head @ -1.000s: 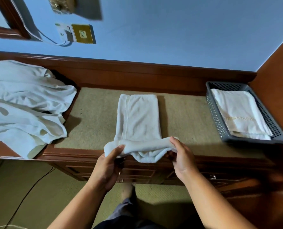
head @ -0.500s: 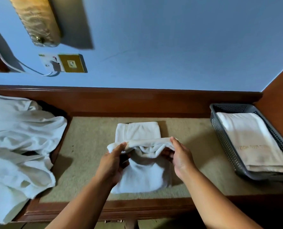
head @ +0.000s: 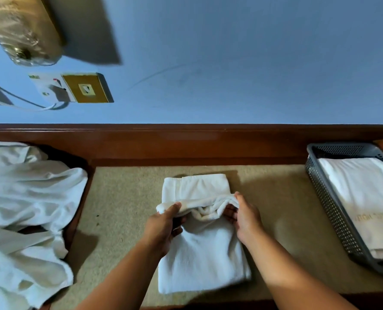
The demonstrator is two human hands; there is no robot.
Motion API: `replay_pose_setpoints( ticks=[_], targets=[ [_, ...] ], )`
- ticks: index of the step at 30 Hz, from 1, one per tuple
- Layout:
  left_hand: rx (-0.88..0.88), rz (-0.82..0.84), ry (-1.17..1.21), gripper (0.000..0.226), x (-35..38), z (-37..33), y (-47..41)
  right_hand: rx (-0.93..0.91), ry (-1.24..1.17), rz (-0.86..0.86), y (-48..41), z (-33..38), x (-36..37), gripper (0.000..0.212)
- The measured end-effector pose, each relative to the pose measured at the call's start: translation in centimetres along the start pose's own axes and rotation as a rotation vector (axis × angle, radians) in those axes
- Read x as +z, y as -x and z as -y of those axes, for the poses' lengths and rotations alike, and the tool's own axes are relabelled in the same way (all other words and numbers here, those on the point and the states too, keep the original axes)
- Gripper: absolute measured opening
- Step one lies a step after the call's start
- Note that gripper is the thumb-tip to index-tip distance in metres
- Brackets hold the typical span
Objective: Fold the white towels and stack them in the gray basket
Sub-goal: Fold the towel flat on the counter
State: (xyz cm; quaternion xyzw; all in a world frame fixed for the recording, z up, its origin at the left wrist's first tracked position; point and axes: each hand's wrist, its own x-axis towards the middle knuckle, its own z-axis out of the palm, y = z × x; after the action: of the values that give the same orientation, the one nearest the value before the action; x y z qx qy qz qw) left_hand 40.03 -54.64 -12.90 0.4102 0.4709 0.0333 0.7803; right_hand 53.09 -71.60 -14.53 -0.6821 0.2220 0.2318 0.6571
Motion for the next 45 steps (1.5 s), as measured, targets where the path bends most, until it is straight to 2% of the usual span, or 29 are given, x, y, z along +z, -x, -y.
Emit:
replay_pose_setpoints(
  ticks=[5, 9, 13, 15, 17, 19, 21, 23, 24, 26, 29, 31, 33, 35, 37, 39, 42, 45],
  targets=[
    [-0.070, 0.007, -0.031, 0.026, 0.9, -0.8, -3.9, 0.111, 0.018, -0.074, -3.8, 0.0, 2.3, 0.028],
    [-0.143, -0.037, 0.029, 0.022, 2.2, -2.0, -8.0, 0.180, -0.023, -0.087, -7.4, 0.9, 4.7, 0.023],
    [-0.234, -0.066, 0.072, 0.020, 3.2, -2.6, -11.8, 0.304, -0.030, -0.041, -11.3, 0.5, 6.3, 0.033],
    [-0.220, 0.004, 0.054, 0.021, 3.6, -3.0, -13.6, 0.335, -0.072, 0.028, -12.8, 0.7, 6.7, 0.039],
    [-0.126, 0.039, 0.026, 0.014, 3.5, -3.4, -15.2, 0.301, -0.110, 0.078, -13.8, 1.5, 7.2, 0.038],
    [0.091, 0.058, -0.201, 0.019, 2.2, -3.4, -16.7, 0.109, 0.073, 0.098, -14.6, 1.3, 7.3, 0.033],
    [0.381, 0.145, -0.705, 0.034, 0.4, -3.1, -17.8, -0.213, 0.588, 0.189, -15.1, 0.2, 6.5, 0.047],
    [0.593, 0.207, -1.194, 0.046, -0.6, -2.7, -18.5, -0.438, 1.097, 0.252, -15.6, -1.1, 5.8, 0.060],
    [0.643, 0.205, -1.335, 0.049, -0.8, -2.4, -18.5, -0.468, 1.241, 0.226, -15.5, -1.3, 5.6, 0.061],
    [0.594, 0.086, -1.443, 0.057, -0.8, -1.8, -18.2, -0.389, 1.293, 0.112, -15.4, -1.3, 5.4, 0.063],
    [0.283, -0.161, -1.133, 0.089, -0.4, -1.3, -17.5, -0.156, 1.015, 0.003, -15.5, -0.9, 5.4, 0.078],
    [0.126, -0.140, -0.901, 0.100, -0.4, -1.5, -17.8, -0.072, 0.785, 0.054, -15.7, -0.9, 5.5, 0.086],
    [0.026, -0.084, -0.657, 0.090, -0.3, -2.3, -17.4, 0.031, 0.648, 0.116, -15.1, -0.6, 5.2, 0.088],
    [0.014, -0.034, -0.519, 0.061, -0.2, -3.5, -16.4, 0.084, 0.518, 0.140, -14.0, 0.7, 4.9, 0.064],
    [0.057, 0.049, -0.397, 0.038, -0.1, -5.1, -14.8, 0.055, 0.415, 0.168, -12.8, 2.6, 4.6, 0.041],
    [0.136, 0.154, -0.286, 0.038, -0.2, -7.3, -12.6, -0.041, 0.349, 0.188, -11.0, 4.9, 4.1, 0.029],
    [0.373, 0.289, -0.225, 0.040, -0.3, -10.7, -8.1, -0.328, 0.209, 0.197, -7.2, 8.4, 3.2, 0.008],
    [0.752, 0.357, -0.402, 0.030, -1.5, -13.2, -2.2, -0.715, 0.172, 0.339, -1.6, 11.6, 0.5, 0.025]
  ],
)
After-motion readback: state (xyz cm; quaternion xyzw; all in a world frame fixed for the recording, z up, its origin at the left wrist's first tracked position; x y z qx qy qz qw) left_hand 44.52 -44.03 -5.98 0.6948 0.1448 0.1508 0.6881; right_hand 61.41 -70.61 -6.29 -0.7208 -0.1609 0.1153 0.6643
